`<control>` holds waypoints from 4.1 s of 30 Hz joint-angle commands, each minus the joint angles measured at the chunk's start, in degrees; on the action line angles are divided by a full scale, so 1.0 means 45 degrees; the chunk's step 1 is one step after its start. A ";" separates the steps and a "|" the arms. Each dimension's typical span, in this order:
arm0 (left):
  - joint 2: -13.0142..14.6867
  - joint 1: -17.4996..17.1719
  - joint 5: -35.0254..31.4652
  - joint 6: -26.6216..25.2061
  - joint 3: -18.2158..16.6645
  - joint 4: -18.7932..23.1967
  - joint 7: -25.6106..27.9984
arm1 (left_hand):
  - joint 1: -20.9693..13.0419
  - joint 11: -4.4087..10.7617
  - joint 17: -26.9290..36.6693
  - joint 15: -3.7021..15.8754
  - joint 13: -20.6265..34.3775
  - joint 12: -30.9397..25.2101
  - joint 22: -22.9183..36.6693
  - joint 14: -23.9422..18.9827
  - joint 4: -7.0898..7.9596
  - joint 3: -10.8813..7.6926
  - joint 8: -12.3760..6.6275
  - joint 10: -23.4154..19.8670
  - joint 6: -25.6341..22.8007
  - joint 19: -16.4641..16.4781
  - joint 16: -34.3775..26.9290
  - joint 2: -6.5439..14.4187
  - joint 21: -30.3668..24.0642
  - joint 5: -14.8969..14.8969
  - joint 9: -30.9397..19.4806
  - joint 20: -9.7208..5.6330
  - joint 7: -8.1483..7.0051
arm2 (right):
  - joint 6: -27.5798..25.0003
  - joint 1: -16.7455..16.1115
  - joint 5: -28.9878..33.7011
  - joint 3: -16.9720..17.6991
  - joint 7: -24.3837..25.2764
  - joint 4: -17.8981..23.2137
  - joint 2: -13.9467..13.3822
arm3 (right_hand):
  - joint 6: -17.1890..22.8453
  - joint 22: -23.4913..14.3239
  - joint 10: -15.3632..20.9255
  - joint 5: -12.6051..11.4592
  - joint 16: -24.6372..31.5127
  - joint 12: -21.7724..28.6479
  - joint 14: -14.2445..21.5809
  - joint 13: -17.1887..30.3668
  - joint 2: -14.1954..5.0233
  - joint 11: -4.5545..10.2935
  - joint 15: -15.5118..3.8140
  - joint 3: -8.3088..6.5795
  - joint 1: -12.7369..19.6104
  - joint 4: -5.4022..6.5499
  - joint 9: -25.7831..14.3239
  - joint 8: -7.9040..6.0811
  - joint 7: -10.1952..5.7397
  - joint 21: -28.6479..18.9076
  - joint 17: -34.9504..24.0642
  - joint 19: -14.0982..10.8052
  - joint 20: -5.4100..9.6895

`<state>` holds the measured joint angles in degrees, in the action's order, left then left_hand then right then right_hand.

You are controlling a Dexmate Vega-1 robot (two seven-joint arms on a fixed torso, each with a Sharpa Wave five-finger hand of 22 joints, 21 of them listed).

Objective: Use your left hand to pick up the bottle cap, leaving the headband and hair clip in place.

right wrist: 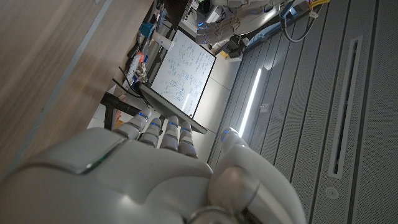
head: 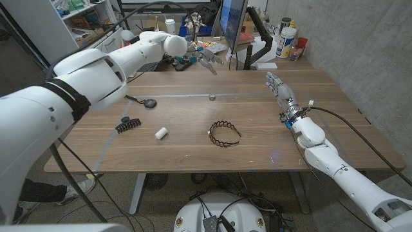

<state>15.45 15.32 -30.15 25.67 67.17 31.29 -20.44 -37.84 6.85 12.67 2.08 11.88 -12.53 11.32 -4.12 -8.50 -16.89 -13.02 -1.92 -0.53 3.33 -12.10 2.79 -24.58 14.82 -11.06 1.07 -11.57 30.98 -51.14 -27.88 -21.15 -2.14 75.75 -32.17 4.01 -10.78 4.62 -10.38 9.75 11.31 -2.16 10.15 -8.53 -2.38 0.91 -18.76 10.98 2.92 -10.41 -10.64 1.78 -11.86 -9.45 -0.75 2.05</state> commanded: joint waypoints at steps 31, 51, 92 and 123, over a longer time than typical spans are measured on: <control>-0.2069 0.0468 0.1458 -0.1561 0.3363 -0.2330 0.1302 | -0.1735 -0.0112 0.0103 0.0374 0.0108 0.0037 0.0070 0.0099 -0.0220 -0.0142 -0.0009 0.0250 0.0229 0.0173 0.0000 -0.0544 -0.0107 -0.0102 -0.0077 -0.0051 0.0788 | 0.0305 0.0090 -0.0216 0.0094 -0.0196 -0.0692 0.0080 | 0.0030 -0.0077 -0.0053 0.0046 0.0088 0.0012 -0.0062 0.0016 -0.0134 -0.0315 0.0253 -0.0069 0.0153 -0.0062 -0.0014 -0.0022 0.0213 -0.0073 -0.0047 0.0113 0.0556; -0.1906 0.0170 0.2072 -0.2624 0.3530 -0.1626 0.0577 | -0.1769 -0.0183 0.0194 0.0385 0.0135 -0.0014 0.0087 -0.0008 -0.0019 0.0112 -0.0015 0.0130 0.0145 0.0144 -0.0076 -0.0832 -0.0119 -0.0105 -0.0091 0.0066 0.0918 | 0.0458 0.0056 -0.0131 0.0132 -0.0114 -0.0703 0.0075 | 0.0012 -0.0079 -0.0050 0.0054 0.0099 0.0020 -0.0044 0.0013 -0.0128 -0.0315 0.0307 -0.0063 0.0130 -0.0040 -0.0014 -0.0021 0.0187 -0.0081 -0.0049 0.0118 0.0546; -0.1842 -0.0250 0.1413 -0.3792 0.4311 -0.1351 0.0869 | -0.2266 -0.0149 0.0313 0.0469 0.0179 -0.0092 0.0099 -0.0138 0.0120 0.0186 -0.0043 -0.0146 -0.0133 0.0295 -0.0135 -0.0719 -0.0224 -0.0063 -0.0096 0.0043 0.1017 | 0.0433 0.0347 0.0069 -0.0079 0.0009 -0.0974 0.0350 | 0.0045 -0.0077 -0.0261 0.0063 0.0091 -0.0029 -0.0036 0.0005 -0.0106 -0.0279 0.0365 -0.0064 0.0118 -0.0025 -0.0017 -0.0034 0.0126 -0.0084 -0.0041 0.0146 0.0514; -0.2062 -0.0799 0.1886 -0.4886 0.4382 -0.1351 0.1660 | -0.2371 0.0045 0.0372 0.0679 0.0224 -0.0300 0.0096 -0.0609 0.0228 0.0361 -0.0234 -0.0809 -0.0811 0.0520 -0.0284 -0.0744 -0.0350 -0.0115 -0.0090 0.0091 0.1085 | 0.0412 0.0368 0.0308 -0.0118 0.0304 -0.0917 0.0359 | 0.0108 -0.0074 -0.0213 0.0062 0.0099 0.0009 -0.0005 0.0005 -0.0096 -0.0269 0.0424 -0.0062 0.0108 -0.0017 -0.0022 -0.0051 0.0054 -0.0062 -0.0039 0.0231 0.0505</control>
<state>6.69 12.59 -22.35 5.37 86.89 25.21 -14.55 -47.99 6.76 14.27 2.08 12.67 -13.43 11.58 -5.96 -7.58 -15.54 -13.58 -4.70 -3.44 5.03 -12.99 -0.44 -25.83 14.42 -11.32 1.46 -6.67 32.83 -49.36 -26.85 -21.73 -1.28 71.34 -30.50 4.20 -10.93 3.47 -10.15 9.96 11.31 -2.04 10.15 -8.53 -3.48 2.47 -18.76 10.98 2.92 -10.41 -10.64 2.35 -11.86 -9.45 -0.14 1.84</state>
